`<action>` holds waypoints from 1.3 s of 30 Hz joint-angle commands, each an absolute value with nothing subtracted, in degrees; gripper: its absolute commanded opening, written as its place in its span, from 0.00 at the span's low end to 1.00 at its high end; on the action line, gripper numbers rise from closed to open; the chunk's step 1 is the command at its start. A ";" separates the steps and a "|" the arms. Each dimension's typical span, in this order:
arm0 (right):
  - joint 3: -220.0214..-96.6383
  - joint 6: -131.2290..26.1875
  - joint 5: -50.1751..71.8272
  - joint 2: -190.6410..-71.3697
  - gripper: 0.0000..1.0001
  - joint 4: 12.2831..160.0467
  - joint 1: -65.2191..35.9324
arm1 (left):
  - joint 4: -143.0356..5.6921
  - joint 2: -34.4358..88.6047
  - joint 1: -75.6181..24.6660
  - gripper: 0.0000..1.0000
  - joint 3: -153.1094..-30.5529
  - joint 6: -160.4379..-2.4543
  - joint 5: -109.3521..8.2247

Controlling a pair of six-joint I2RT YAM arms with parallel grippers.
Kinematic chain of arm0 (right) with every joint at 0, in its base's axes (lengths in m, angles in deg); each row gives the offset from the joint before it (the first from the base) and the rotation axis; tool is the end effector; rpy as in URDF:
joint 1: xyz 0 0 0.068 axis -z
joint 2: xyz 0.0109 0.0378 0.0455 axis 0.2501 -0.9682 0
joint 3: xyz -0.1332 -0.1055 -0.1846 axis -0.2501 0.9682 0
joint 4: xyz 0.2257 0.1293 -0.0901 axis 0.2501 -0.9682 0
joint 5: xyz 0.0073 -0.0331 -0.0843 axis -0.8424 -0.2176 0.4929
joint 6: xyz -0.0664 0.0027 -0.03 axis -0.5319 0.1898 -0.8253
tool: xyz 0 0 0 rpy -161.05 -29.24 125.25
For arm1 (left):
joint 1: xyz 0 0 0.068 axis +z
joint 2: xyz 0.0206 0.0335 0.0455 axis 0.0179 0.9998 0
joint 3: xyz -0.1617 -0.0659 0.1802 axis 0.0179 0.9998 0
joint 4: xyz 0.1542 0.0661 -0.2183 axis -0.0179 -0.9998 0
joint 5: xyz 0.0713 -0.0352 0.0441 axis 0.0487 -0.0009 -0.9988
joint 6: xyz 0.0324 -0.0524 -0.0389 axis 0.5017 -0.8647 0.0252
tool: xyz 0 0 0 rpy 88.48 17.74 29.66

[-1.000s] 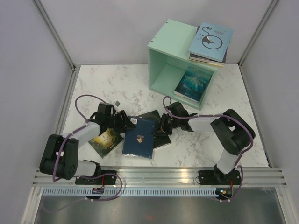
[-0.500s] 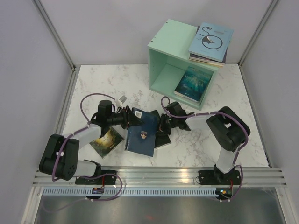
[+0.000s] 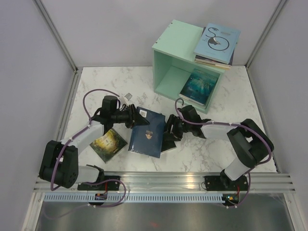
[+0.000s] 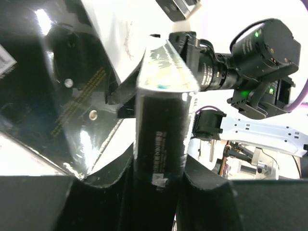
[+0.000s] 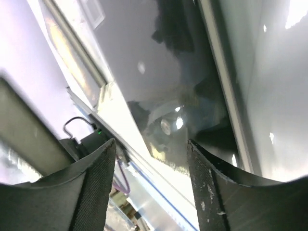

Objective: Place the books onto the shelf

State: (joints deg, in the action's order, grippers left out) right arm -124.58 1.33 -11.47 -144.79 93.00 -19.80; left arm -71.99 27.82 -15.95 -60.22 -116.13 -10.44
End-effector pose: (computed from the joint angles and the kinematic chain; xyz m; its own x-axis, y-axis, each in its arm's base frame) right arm 0.2568 0.2116 0.0906 -0.9667 0.2553 -0.0188 0.1470 0.6139 0.7755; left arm 0.2735 -0.1308 0.1771 -0.9499 -0.2118 -0.2300 0.1159 0.4447 -0.8881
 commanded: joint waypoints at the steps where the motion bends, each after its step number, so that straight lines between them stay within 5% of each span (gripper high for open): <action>1: -121.11 3.48 -12.20 -136.71 0.66 97.80 -19.36 | -71.04 27.09 -16.82 0.02 -64.83 -118.81 -8.38; 16: -103.70 25.12 -12.38 -116.37 0.80 127.78 -18.21 | -54.35 27.35 -14.97 0.02 -64.14 -135.32 -6.44; 32: -104.85 28.81 -4.22 -112.60 0.81 129.57 -25.68 | -47.39 28.85 -14.88 0.02 -60.79 -141.24 -11.71; 39: -103.88 24.69 2.81 -100.65 0.79 112.47 -25.51 | -50.37 28.50 -14.88 0.02 -62.29 -139.66 -13.12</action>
